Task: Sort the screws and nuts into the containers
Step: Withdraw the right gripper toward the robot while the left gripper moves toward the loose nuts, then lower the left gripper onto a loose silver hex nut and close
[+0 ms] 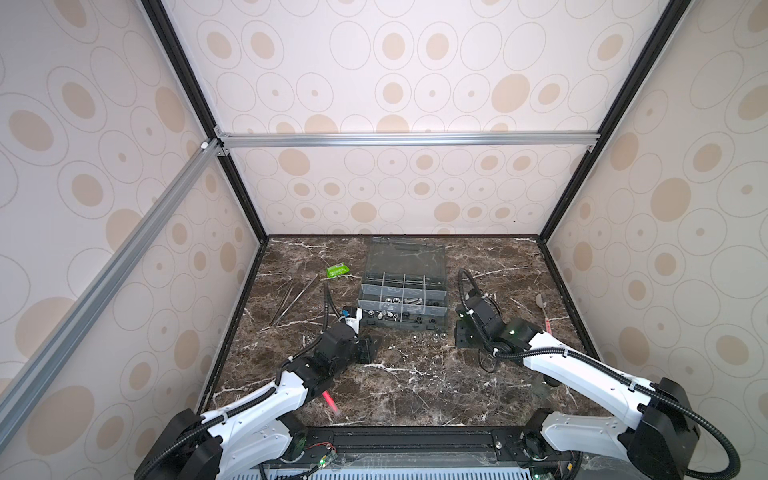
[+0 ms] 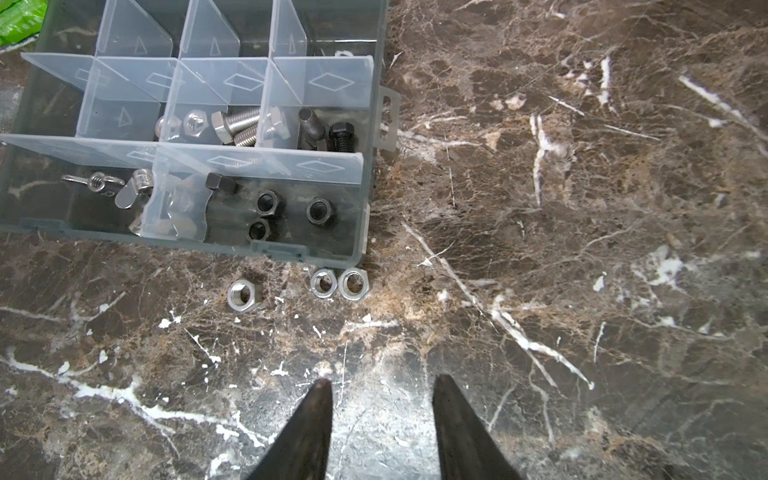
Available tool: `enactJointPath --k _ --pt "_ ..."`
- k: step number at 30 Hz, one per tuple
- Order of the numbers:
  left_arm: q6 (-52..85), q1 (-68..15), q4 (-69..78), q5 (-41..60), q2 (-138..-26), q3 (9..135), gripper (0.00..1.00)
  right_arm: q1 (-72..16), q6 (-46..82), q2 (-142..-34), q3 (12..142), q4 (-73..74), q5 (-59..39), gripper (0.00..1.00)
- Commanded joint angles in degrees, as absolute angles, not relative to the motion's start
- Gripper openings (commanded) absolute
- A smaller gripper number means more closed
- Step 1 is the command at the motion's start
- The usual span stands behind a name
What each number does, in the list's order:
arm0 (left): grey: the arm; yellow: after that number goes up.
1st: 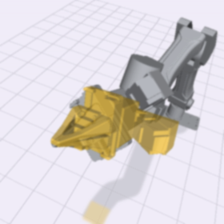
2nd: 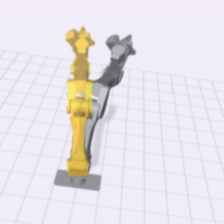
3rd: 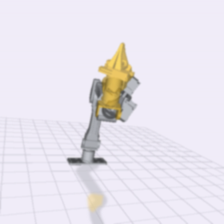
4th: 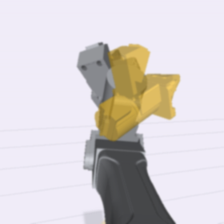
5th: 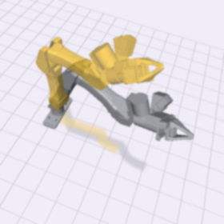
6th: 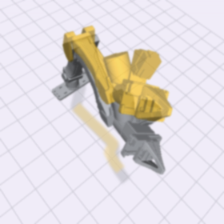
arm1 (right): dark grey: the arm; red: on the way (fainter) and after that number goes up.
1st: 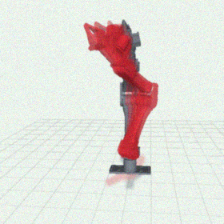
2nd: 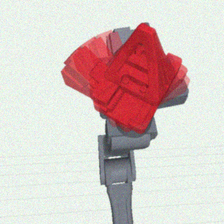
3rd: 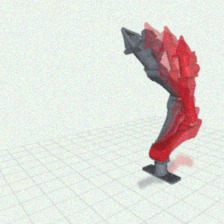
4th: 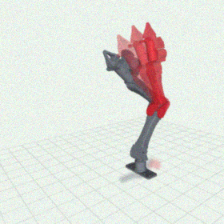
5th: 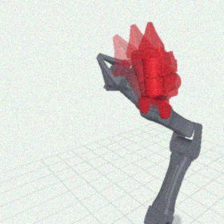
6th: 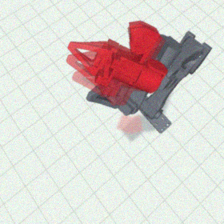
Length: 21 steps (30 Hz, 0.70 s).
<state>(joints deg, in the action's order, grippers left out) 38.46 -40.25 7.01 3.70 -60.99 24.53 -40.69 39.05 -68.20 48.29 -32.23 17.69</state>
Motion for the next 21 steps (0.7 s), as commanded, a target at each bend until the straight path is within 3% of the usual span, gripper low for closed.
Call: enactJointPath --k 1,11,21 --pt "37.8 -43.5 6.0 0.3 -65.7 29.5 0.52 -40.3 41.2 -66.8 47.2 -34.1 19.2 0.43" --pt "40.8 -51.4 2.1 -1.4 -84.6 42.6 0.51 -40.4 41.4 -66.0 47.0 -35.7 19.0 0.43" --pt "41.5 -52.8 0.8 -2.7 -92.9 48.3 0.50 -40.3 42.3 -62.1 44.1 -36.0 20.5 0.44"
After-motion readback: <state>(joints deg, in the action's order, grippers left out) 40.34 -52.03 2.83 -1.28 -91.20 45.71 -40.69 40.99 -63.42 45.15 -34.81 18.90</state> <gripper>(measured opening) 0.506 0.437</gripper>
